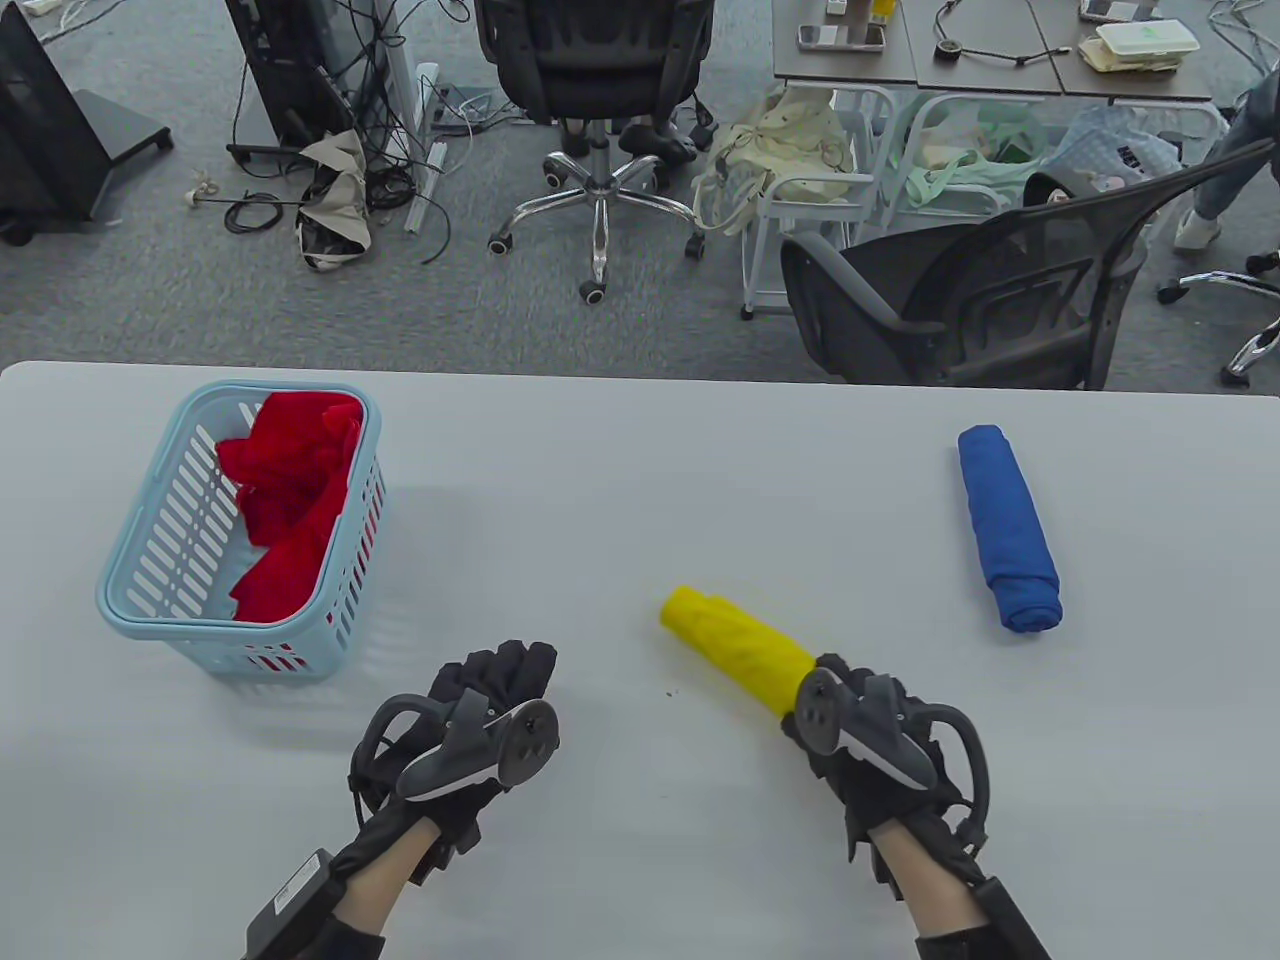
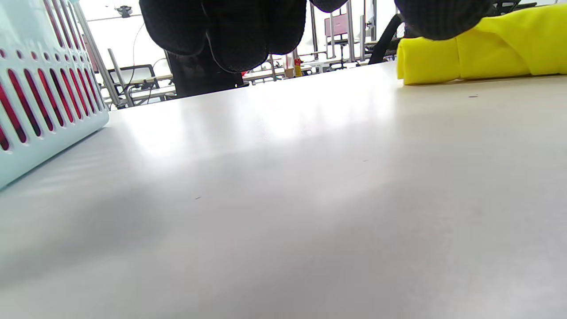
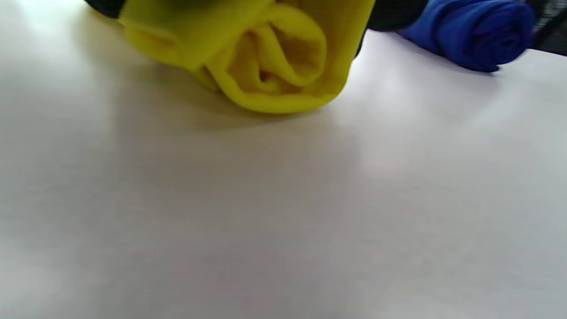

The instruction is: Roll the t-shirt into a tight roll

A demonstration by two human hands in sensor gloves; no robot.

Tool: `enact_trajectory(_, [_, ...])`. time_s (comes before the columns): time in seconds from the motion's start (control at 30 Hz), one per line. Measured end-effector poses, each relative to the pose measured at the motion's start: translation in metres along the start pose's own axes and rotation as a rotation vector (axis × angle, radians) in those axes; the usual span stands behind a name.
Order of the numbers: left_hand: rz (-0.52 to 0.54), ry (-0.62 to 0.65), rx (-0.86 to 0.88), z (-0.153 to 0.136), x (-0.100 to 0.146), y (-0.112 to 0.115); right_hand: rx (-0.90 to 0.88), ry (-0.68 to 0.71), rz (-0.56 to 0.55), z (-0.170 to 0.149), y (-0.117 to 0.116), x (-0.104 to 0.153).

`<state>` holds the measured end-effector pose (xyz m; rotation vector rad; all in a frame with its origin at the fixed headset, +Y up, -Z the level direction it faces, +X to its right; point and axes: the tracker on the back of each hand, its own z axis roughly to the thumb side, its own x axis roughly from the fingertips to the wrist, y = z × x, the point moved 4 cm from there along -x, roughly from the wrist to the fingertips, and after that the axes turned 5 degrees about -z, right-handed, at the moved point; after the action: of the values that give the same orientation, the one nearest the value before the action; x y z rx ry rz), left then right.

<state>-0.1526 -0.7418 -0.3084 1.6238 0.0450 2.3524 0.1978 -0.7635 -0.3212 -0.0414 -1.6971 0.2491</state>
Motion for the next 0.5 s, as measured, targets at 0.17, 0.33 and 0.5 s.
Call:
enact_trajectory(0.17, [0.008,-0.003,-0.015,0.001,0.001,-0.002,-0.062,-0.207,0.034,-0.051,-0.001,-0.008])
enact_trajectory(0.33, [0.009,-0.011,-0.006,-0.001,0.003,-0.004,-0.131,-0.043,-0.106,-0.045,0.04,0.022])
enact_trajectory(0.5, [0.003,-0.015,0.002,-0.002,0.002,-0.004,-0.032,0.144,0.125,-0.003,0.01,0.013])
